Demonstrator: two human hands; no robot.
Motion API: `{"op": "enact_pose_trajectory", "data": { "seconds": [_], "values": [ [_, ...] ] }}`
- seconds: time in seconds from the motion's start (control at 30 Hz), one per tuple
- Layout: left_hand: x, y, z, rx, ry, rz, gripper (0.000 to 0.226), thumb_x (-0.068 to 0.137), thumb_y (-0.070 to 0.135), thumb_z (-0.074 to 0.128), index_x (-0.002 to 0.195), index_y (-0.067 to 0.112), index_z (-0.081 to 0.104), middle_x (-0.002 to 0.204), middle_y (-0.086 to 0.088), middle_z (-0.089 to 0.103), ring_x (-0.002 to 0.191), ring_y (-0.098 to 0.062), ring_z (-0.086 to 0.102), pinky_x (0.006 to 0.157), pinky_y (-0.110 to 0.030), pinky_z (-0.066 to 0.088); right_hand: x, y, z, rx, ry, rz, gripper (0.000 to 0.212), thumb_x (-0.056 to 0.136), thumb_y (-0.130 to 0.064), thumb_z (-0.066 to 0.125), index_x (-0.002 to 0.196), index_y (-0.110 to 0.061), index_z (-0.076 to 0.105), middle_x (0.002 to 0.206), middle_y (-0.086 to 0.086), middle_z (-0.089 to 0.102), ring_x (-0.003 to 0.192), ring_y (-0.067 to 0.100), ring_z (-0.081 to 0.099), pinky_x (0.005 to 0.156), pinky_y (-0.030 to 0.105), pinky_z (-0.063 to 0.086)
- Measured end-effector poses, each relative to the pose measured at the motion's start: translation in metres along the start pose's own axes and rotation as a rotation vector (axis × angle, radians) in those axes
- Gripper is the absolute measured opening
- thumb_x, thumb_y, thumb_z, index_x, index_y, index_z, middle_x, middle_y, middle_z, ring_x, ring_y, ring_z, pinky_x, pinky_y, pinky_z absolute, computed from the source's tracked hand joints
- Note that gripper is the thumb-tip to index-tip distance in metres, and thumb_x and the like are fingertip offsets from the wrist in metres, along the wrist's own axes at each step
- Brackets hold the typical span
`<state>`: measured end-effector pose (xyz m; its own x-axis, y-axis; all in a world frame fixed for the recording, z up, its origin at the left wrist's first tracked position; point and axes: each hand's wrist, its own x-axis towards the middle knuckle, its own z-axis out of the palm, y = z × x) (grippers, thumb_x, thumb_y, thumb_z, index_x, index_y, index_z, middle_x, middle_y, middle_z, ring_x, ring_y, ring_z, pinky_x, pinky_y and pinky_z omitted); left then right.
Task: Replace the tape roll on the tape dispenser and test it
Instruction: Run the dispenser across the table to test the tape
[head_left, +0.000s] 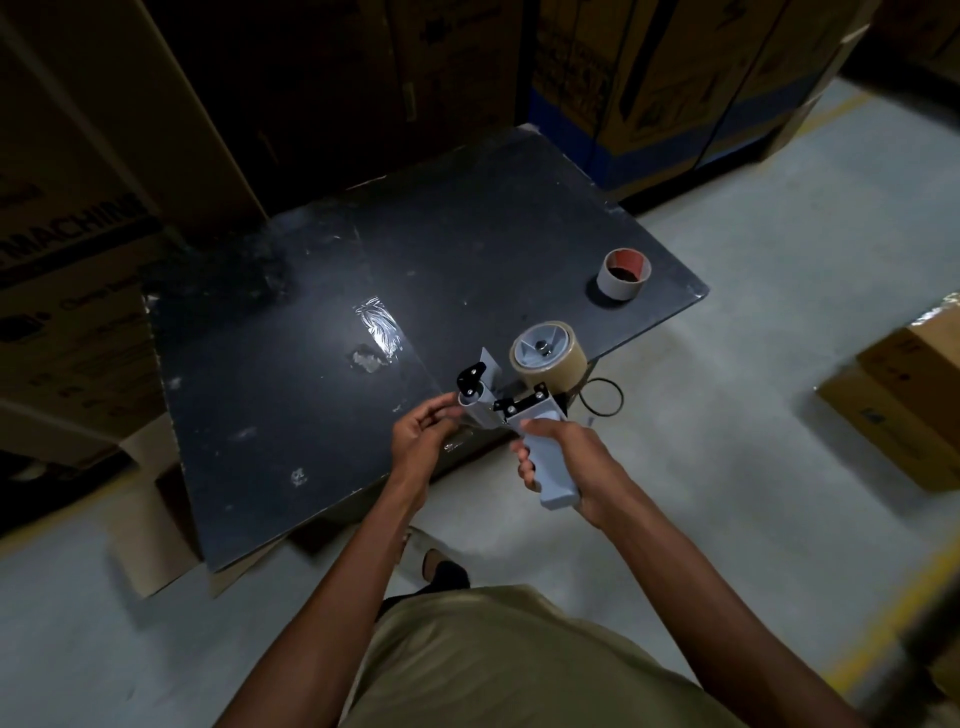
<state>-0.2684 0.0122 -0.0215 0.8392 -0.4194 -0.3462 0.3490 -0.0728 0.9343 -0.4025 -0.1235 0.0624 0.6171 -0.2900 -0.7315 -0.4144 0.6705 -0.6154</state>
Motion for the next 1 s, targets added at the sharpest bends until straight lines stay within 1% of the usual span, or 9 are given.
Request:
{"op": "enact_pose_trajectory", "data": {
  "seconds": [0.13, 0.3, 0.4, 0.5, 0.6, 0.7, 0.83, 0.9, 1.0],
  "values": [
    [0.004, 0.0, -0.007, 0.006, 0.038, 0.012, 0.026, 0.084, 0.007, 0.072, 0.11, 0.011, 0.072, 0.101, -0.001, 0.076, 0.095, -0.011, 0.071, 0.078, -0.017, 0.055, 0.004, -0.002, 0.002, 0.0, 0.004, 0.014, 0.029, 0.09, -0.019, 0.067, 0.106, 0.005, 0.065, 0.072, 0.011, 0.063, 0.056, 0.018, 0.057, 0.048, 0.027, 0.05],
    [0.005, -0.007, -0.005, 0.053, 0.126, 0.041, 0.023, 0.084, 0.005, 0.071, 0.107, 0.01, 0.072, 0.098, -0.001, 0.075, 0.087, -0.004, 0.07, 0.075, -0.018, 0.056, 0.006, -0.003, 0.003, -0.012, -0.009, 0.016, 0.032, 0.09, -0.021, 0.067, 0.109, 0.005, 0.065, 0.073, 0.01, 0.064, 0.058, 0.017, 0.058, 0.049, 0.027, 0.05],
    [0.004, -0.007, 0.001, 0.055, 0.187, 0.062, 0.018, 0.085, 0.007, 0.071, 0.103, 0.009, 0.072, 0.091, 0.002, 0.074, 0.078, 0.003, 0.068, 0.071, -0.016, 0.055, 0.007, -0.002, 0.004, -0.011, -0.006, 0.015, 0.035, 0.091, -0.02, 0.067, 0.114, 0.007, 0.064, 0.073, 0.01, 0.064, 0.058, 0.017, 0.058, 0.049, 0.026, 0.05],
    [0.001, -0.006, 0.007, 0.052, 0.208, 0.057, 0.016, 0.088, 0.006, 0.066, 0.102, 0.012, 0.071, 0.089, 0.005, 0.072, 0.075, 0.005, 0.068, 0.067, -0.014, 0.054, 0.008, -0.001, 0.006, -0.024, -0.011, 0.021, 0.037, 0.091, -0.02, 0.066, 0.115, 0.008, 0.064, 0.072, 0.009, 0.064, 0.058, 0.017, 0.059, 0.048, 0.026, 0.05],
    [0.002, -0.006, 0.011, 0.035, 0.213, 0.033, 0.017, 0.09, 0.0, 0.061, 0.102, 0.009, 0.07, 0.089, 0.0, 0.072, 0.078, -0.003, 0.069, 0.067, -0.014, 0.055, 0.009, 0.0, 0.006, -0.038, -0.003, 0.018, 0.038, 0.091, -0.021, 0.067, 0.115, 0.008, 0.064, 0.071, 0.009, 0.065, 0.058, 0.017, 0.059, 0.048, 0.026, 0.05],
    [0.003, -0.007, 0.013, 0.053, 0.238, 0.06, 0.017, 0.088, 0.0, 0.063, 0.101, 0.01, 0.071, 0.091, -0.004, 0.072, 0.08, -0.008, 0.068, 0.069, -0.016, 0.056, 0.011, 0.001, 0.007, -0.032, -0.006, 0.023, 0.038, 0.09, -0.021, 0.067, 0.114, 0.008, 0.064, 0.072, 0.009, 0.064, 0.058, 0.017, 0.059, 0.047, 0.026, 0.049],
    [0.004, -0.006, 0.015, 0.11, 0.202, 0.119, 0.021, 0.088, 0.001, 0.064, 0.096, 0.019, 0.071, 0.085, 0.006, 0.071, 0.079, -0.007, 0.068, 0.071, -0.018, 0.056, 0.013, 0.001, 0.007, -0.011, -0.018, 0.027, 0.031, 0.09, -0.02, 0.066, 0.108, 0.006, 0.065, 0.071, 0.01, 0.062, 0.057, 0.017, 0.058, 0.046, 0.026, 0.048],
    [0.008, -0.008, 0.014, 0.176, 0.171, 0.166, 0.022, 0.088, 0.0, 0.063, 0.096, 0.019, 0.072, 0.085, 0.002, 0.073, 0.081, -0.013, 0.069, 0.075, -0.025, 0.057, 0.015, 0.001, 0.008, -0.007, -0.015, 0.031, 0.03, 0.09, -0.02, 0.066, 0.106, 0.006, 0.065, 0.07, 0.01, 0.062, 0.056, 0.018, 0.057, 0.046, 0.027, 0.048],
    [0.015, -0.014, 0.013, 0.306, 0.13, 0.243, 0.025, 0.088, -0.005, 0.058, 0.086, 0.013, 0.075, 0.08, -0.012, 0.071, 0.075, -0.026, 0.064, 0.07, -0.036, 0.053, 0.02, 0.002, 0.011, -0.006, 0.0, 0.018, 0.029, 0.089, -0.019, 0.066, 0.104, 0.005, 0.064, 0.068, 0.009, 0.061, 0.056, 0.019, 0.057, 0.047, 0.028, 0.047]
  ]
}}
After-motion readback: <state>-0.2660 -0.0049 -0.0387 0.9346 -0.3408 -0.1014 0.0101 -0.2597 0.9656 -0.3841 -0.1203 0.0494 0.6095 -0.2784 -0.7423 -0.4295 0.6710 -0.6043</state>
